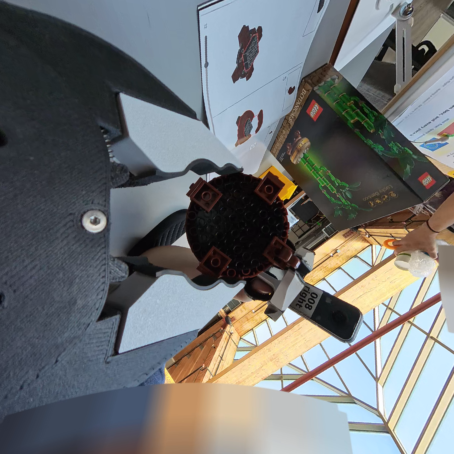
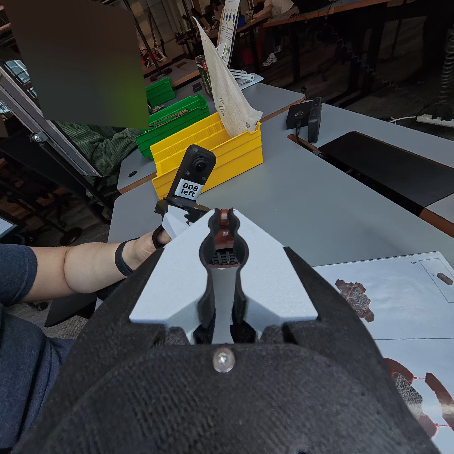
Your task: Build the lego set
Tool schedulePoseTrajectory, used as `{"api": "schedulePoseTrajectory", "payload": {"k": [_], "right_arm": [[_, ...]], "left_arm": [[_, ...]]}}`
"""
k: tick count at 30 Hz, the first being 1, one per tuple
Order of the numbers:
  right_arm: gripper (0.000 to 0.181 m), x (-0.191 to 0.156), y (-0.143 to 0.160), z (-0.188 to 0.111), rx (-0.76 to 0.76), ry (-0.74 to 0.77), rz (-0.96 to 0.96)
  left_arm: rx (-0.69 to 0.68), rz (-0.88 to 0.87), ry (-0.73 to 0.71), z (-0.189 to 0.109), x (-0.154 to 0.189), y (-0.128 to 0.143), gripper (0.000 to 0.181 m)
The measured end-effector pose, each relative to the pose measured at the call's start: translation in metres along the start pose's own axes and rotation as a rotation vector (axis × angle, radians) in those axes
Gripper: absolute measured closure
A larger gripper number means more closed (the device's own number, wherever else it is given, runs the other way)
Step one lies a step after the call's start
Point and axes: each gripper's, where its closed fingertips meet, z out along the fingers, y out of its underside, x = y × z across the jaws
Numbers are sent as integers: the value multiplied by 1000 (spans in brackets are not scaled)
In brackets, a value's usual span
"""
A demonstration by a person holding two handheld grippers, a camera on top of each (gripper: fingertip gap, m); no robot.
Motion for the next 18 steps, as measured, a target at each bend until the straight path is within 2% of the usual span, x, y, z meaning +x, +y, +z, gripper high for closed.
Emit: {"api": "schedulePoseTrajectory", "payload": {"k": [5, 18], "right_arm": [[175, 3, 1, 4, 36, -20, 52], [175, 8, 6, 7, 46, 9, 11]], "left_arm": [[6, -22, -9, -1, -4, 0, 99], [21, -63, -21, -3, -10, 0, 99]]}}
